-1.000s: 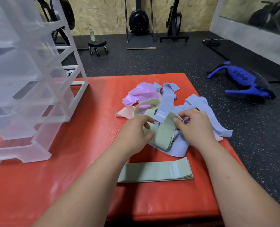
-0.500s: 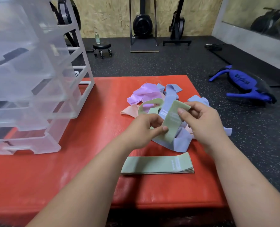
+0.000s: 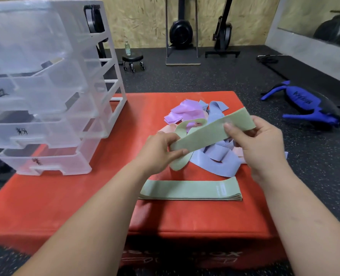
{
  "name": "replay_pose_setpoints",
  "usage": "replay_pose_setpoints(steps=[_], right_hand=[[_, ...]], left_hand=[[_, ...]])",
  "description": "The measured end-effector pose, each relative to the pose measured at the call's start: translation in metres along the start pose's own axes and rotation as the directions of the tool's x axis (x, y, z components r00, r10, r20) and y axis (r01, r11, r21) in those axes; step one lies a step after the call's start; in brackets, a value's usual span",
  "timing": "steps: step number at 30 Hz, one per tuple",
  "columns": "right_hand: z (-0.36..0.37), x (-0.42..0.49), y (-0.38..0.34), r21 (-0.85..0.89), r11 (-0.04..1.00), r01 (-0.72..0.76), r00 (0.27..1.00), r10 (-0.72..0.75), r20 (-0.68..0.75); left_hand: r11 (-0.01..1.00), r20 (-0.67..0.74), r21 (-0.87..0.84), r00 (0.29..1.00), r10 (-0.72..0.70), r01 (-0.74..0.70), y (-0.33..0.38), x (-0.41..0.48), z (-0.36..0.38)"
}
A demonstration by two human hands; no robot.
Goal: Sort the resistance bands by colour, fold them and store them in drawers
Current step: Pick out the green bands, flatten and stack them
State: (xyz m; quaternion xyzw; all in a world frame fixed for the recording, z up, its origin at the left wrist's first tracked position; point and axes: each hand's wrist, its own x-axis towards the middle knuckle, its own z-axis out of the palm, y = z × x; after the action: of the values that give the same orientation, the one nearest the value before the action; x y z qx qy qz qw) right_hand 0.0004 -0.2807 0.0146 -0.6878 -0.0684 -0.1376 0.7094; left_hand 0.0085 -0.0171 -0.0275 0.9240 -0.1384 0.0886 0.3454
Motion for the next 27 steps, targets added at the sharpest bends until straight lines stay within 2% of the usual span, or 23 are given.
replay_pose_setpoints(steps=[2,8,11,18,24,27], right_hand=[[-0.007,0.0,0.003,-0.003,0.999,-0.049,0.997,0.049,-0.055],[-0.028,0.003,0.015,-0.123,0.97,-0.21,0.973,0.195,-0.127],[-0.036,0.002,0.019,-0.124,0.953,-0.278,0.96,0.269,-0.078],[-0.047,-0.007,0.023,-0.278,0.905,-0.321,0.939,0.343,0.031],[-0.058,-0.016,0.029,-0.36,0.845,-0.395,0.88,0.461,0.117],[-0.062,-0.025,0.027,-0.46,0.817,-0.348,0.883,0.45,0.131]], left_hand=[[0.999,-0.051,0.031,0.998,-0.036,0.037,-0.007,-0.004,-0.011],[0.989,-0.076,-0.034,0.986,-0.146,0.144,-0.028,-0.02,-0.034],[0.974,-0.104,-0.121,0.974,-0.203,0.19,-0.039,-0.027,-0.044],[0.933,-0.108,-0.29,0.961,-0.253,0.213,-0.031,-0.047,-0.055],[0.921,-0.102,-0.244,0.937,-0.335,0.303,-0.021,-0.07,-0.056],[0.922,-0.118,-0.177,0.923,-0.367,0.344,-0.019,-0.081,-0.058]])
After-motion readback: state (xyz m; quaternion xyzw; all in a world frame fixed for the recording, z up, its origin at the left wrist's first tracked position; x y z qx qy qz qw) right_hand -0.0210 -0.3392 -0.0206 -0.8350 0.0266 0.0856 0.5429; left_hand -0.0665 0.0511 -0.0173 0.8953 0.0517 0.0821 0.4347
